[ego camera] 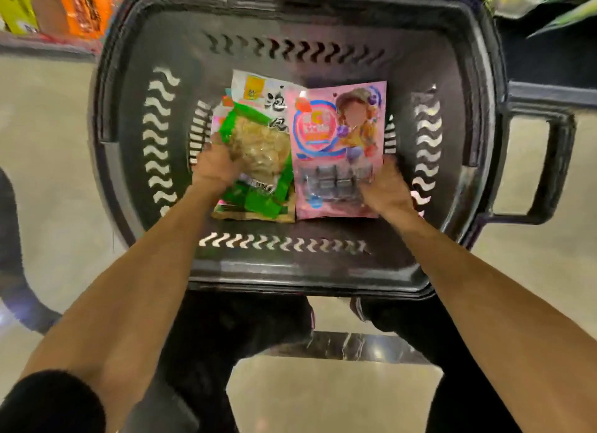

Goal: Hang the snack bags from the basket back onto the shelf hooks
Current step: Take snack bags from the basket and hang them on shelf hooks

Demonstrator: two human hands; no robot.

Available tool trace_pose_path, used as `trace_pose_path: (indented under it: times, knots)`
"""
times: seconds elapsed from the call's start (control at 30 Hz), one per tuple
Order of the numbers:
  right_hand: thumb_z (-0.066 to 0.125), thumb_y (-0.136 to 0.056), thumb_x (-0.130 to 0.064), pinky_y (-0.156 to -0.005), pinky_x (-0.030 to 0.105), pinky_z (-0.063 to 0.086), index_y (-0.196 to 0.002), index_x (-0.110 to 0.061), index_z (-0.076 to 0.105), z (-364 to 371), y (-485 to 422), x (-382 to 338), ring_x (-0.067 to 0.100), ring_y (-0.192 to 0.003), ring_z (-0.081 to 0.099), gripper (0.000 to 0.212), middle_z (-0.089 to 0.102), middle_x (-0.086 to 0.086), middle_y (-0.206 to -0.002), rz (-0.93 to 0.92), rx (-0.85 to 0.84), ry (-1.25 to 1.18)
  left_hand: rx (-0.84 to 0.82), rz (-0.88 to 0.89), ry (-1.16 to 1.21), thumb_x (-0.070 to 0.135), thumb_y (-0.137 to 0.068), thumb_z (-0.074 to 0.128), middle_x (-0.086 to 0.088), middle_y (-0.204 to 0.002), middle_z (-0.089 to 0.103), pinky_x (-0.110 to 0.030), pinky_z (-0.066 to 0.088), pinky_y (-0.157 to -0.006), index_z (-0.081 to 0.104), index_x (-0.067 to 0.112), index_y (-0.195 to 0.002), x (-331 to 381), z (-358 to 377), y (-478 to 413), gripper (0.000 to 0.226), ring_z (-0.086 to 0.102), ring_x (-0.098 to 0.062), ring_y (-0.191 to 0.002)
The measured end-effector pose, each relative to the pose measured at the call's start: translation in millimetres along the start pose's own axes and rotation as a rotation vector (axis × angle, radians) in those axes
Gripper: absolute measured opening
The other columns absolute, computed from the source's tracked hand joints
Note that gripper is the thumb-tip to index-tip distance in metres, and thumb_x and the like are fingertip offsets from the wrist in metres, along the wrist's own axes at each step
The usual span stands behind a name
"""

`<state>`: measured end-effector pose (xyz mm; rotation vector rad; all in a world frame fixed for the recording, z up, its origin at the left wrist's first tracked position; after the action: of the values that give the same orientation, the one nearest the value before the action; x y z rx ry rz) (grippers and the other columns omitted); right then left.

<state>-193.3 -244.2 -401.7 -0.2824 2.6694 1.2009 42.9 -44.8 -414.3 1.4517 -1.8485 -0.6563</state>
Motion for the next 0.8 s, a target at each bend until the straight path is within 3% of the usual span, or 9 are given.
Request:
trace_pose_path:
  times: [0.13, 0.27, 0.37, 0.43, 0.5, 0.53, 0.57, 0.67, 0.8]
  knots:
    - [0.072, -0.082, -0.038, -0.097, 0.039, 0.047, -0.132, -0.002, 0.045, 11, 0, 1, 0.034, -0.118, 0.056, 0.068, 0.057, 0.019, -0.127, 0.035, 0.221, -0.229, 0.082, -0.053, -0.072, 0.052, -0.077, 0.076, -0.023, -0.143, 0.039, -0.055, 0.036, -0.104, 0.023, 0.007, -0.148, -6, 7, -11, 0.1, 0.039, -0.043, -0.133]
    - [0.079, -0.078, -0.031, -0.075, 0.02, 0.048, -0.119, -0.013, 0.062, 10, 0, -1, 0.017, -0.095, 0.063, 0.048, 0.066, 0.001, -0.107, 0.103, 0.105, -0.381, 0.101, -0.154, -0.064, 0.055, -0.074, 0.079, -0.023, -0.141, 0.041, -0.053, 0.038, -0.105, 0.032, 0.002, -0.139, -12, 6, -16, 0.096, 0.041, -0.042, -0.131]
    - [0.08, -0.079, -0.025, -0.079, 0.025, 0.054, -0.108, -0.021, 0.07, 6, 6, 1, 0.014, -0.09, 0.068, 0.031, 0.069, -0.006, -0.094, 0.111, 0.033, -0.492, 0.029, -0.185, 0.164, 0.047, -0.072, 0.083, -0.013, -0.123, 0.059, -0.045, 0.049, -0.094, 0.049, 0.006, -0.127, -15, 2, -18, 0.076, 0.057, -0.032, -0.115]
    - [0.08, -0.08, -0.02, -0.086, 0.029, 0.054, -0.11, -0.019, 0.069, 3, 10, 1, 0.014, -0.091, 0.067, 0.032, 0.069, -0.006, -0.097, 0.113, -0.015, -0.545, 0.015, -0.2, 0.303, 0.034, -0.072, 0.085, -0.009, -0.107, 0.065, -0.04, 0.053, -0.087, 0.061, 0.009, -0.107, -13, 0, -14, 0.049, 0.063, -0.027, -0.101]
    - [0.077, -0.084, -0.018, -0.085, 0.028, 0.053, -0.116, -0.013, 0.067, 0, 17, -2, 0.014, -0.092, 0.065, 0.035, 0.068, -0.001, -0.104, 0.117, -0.064, -0.54, 0.034, -0.202, 0.376, 0.021, -0.074, 0.084, -0.007, -0.095, 0.064, -0.037, 0.052, -0.083, 0.061, 0.015, -0.082, -15, -1, -10, 0.026, 0.061, -0.024, -0.092]
    - [0.076, -0.085, -0.018, -0.086, 0.029, 0.053, -0.117, -0.012, 0.066, -2, 21, -3, 0.015, -0.093, 0.065, 0.034, 0.069, 0.001, -0.106, 0.109, -0.069, -0.519, 0.038, -0.217, 0.399, 0.018, -0.073, 0.084, -0.006, -0.093, 0.063, -0.035, 0.051, -0.082, 0.058, 0.018, -0.076, -17, -1, -9, 0.026, 0.06, -0.023, -0.091]
    - [0.075, -0.086, -0.02, -0.088, 0.031, 0.054, -0.117, -0.012, 0.066, -4, 24, -4, 0.017, -0.096, 0.066, 0.033, 0.07, 0.002, -0.108, 0.096, -0.063, -0.494, 0.037, -0.241, 0.439, 0.016, -0.071, 0.085, -0.006, -0.096, 0.065, -0.035, 0.052, -0.083, 0.058, 0.019, -0.078, -22, -1, -9, 0.028, 0.061, -0.023, -0.093]
    - [0.072, -0.088, -0.027, -0.093, 0.037, 0.054, -0.121, -0.014, 0.066, -11, 37, -8, 0.023, -0.104, 0.067, 0.035, 0.07, 0.006, -0.114, 0.063, -0.053, -0.375, -0.078, -0.288, 0.723, 0.015, -0.069, 0.088, -0.009, -0.112, 0.067, -0.04, 0.055, -0.089, 0.058, 0.007, -0.114, -19, 1, 4, 0.055, 0.066, -0.025, -0.099]
    - [0.068, -0.092, -0.029, -0.081, 0.026, 0.049, -0.123, -0.013, 0.066, -19, 49, -10, 0.024, -0.103, 0.067, 0.035, 0.069, 0.005, -0.114, 0.008, -0.044, -0.285, -0.254, -0.216, 0.769, 0.011, -0.082, 0.078, -0.004, -0.105, 0.069, -0.03, 0.05, -0.077, 0.063, 0.007, -0.114, 12, 11, 28, 0.035, 0.065, -0.018, -0.09]
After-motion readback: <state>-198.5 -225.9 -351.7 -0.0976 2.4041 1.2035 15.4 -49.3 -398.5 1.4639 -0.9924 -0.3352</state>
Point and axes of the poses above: each hand's wrist, its own y-axis away from the middle knuckle, its own z-axis out of the palm, x = y × z, the point moved 2 cm from there along -y, towards the middle knuckle
